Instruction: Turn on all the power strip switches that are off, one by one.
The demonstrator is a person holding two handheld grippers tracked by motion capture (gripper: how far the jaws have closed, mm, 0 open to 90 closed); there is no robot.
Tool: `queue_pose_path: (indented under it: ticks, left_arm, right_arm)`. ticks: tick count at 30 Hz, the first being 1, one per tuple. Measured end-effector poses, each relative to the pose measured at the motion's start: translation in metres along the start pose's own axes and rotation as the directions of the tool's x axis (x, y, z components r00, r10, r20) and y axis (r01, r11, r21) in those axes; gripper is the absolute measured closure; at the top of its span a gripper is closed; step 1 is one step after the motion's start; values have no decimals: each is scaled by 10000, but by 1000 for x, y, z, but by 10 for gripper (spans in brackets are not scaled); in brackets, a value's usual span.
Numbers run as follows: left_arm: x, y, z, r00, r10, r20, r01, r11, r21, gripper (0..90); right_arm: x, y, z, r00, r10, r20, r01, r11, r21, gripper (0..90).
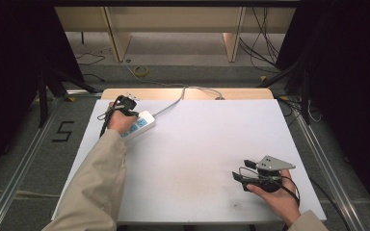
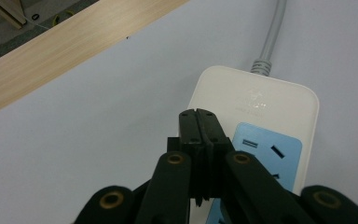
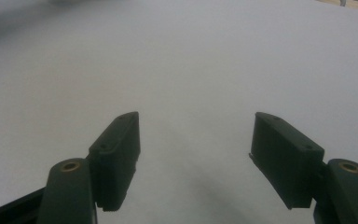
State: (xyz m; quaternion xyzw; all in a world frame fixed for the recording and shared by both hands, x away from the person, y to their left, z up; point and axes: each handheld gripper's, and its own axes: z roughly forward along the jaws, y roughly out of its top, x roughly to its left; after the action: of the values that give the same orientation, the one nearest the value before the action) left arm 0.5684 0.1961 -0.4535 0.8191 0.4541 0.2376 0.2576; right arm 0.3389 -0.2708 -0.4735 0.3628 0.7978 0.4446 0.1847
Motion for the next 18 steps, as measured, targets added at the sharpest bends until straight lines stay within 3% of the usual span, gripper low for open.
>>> queue_pose_path:
  ticks: [9,13,15,18]
  left_arm:
    - [-2,3,2,10000,17,69,-17,10000,5,899]
    - [-6,8,3,9987,469,-222,-462,9985,304,899]
    - [-5,8,3,9997,253,-23,-253,9995,195,899]
    - [-9,9,5,9983,568,-129,-565,9981,235,899]
  right_arm:
    - [0,0,0,10000,-3,-3,3,10000,4,335]
    - [0,0,0,10000,-13,-5,13,10000,-3,335]
    - [0,0,0,10000,-10,-13,10,10000,-7,334]
    - [0,0,0,10000,-24,-15,24,10000,1,334]
